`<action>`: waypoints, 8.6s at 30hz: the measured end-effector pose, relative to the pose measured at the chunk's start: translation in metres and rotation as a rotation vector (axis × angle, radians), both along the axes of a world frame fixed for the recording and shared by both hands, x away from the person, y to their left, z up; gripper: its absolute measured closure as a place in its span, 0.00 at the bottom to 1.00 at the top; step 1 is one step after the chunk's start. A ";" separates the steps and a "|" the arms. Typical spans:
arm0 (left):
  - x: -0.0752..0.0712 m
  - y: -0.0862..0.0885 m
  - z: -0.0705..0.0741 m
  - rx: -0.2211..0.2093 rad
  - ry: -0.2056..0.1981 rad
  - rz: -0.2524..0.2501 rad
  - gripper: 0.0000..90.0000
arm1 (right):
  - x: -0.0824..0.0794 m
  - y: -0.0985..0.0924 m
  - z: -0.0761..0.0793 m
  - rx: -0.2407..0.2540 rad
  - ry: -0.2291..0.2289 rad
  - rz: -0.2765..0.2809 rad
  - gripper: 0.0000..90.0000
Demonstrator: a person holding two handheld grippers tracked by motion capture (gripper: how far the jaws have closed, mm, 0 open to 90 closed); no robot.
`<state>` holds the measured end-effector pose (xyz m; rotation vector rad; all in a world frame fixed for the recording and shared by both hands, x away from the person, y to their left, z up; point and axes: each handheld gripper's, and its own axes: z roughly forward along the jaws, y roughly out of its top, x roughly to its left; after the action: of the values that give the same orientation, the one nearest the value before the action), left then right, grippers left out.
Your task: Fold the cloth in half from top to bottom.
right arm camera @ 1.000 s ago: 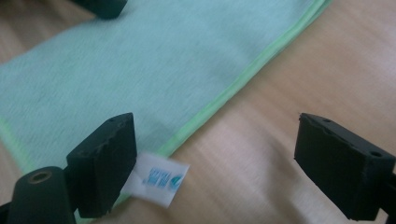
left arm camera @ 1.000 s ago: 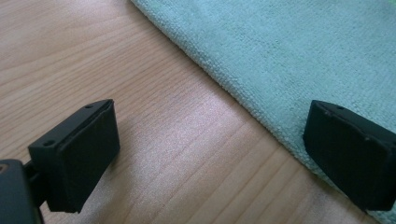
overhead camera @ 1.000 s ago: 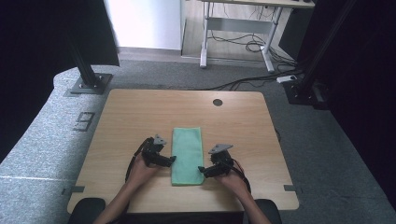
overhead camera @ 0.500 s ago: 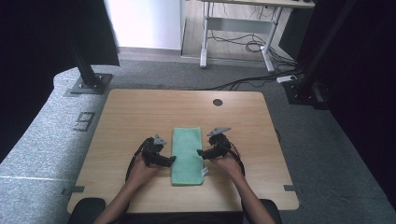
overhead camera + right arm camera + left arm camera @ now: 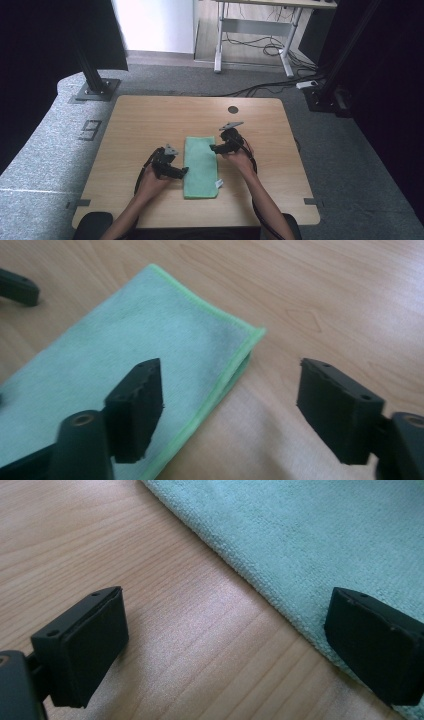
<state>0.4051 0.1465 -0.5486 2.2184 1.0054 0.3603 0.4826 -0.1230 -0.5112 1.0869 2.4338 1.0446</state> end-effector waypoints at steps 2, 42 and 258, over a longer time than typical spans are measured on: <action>0.000 0.000 0.000 0.000 0.000 0.000 0.04 | 0.006 0.002 -0.001 -0.001 -0.001 -0.010 0.35; 0.004 -0.005 0.000 -0.004 0.001 0.013 0.05 | 0.028 0.032 -0.018 -0.056 0.046 0.077 0.95; -0.078 -0.011 0.008 0.048 -0.021 -0.106 0.17 | -0.145 -0.017 -0.036 -0.021 0.021 0.078 0.14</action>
<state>0.3276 0.1355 -0.5401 2.2959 0.8723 0.3631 0.3374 -0.1398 -0.5473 1.0081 2.5164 1.0337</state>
